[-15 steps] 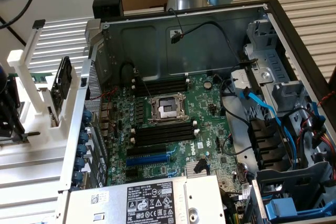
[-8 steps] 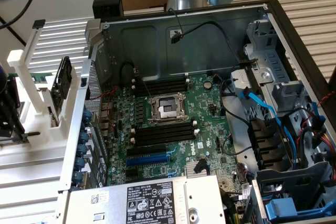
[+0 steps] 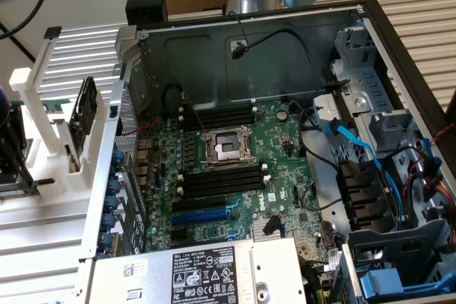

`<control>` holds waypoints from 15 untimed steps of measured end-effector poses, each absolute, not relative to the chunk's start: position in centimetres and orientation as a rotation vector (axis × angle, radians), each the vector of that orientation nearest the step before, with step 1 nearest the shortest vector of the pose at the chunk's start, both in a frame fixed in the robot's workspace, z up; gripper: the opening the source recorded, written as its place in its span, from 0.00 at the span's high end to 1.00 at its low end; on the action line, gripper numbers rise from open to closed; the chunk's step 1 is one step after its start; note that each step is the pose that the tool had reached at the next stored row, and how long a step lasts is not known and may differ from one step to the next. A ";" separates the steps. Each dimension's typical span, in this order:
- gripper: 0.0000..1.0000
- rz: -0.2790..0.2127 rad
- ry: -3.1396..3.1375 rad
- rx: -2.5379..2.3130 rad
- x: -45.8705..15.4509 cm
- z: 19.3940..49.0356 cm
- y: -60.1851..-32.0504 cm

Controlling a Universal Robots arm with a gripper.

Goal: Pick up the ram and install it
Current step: 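Pick up the ram and move it above insertion slot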

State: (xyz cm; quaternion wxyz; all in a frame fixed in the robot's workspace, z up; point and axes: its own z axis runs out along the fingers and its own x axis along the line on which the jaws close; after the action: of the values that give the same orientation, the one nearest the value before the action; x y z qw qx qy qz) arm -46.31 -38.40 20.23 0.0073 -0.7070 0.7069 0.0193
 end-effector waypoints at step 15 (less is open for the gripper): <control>0.88 0.062 2.215 -2.205 -46.5 21.9 -38.4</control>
State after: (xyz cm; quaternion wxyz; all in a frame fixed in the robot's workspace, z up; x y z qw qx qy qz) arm -46.54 -38.38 21.91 0.0080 -0.7053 0.7086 0.0198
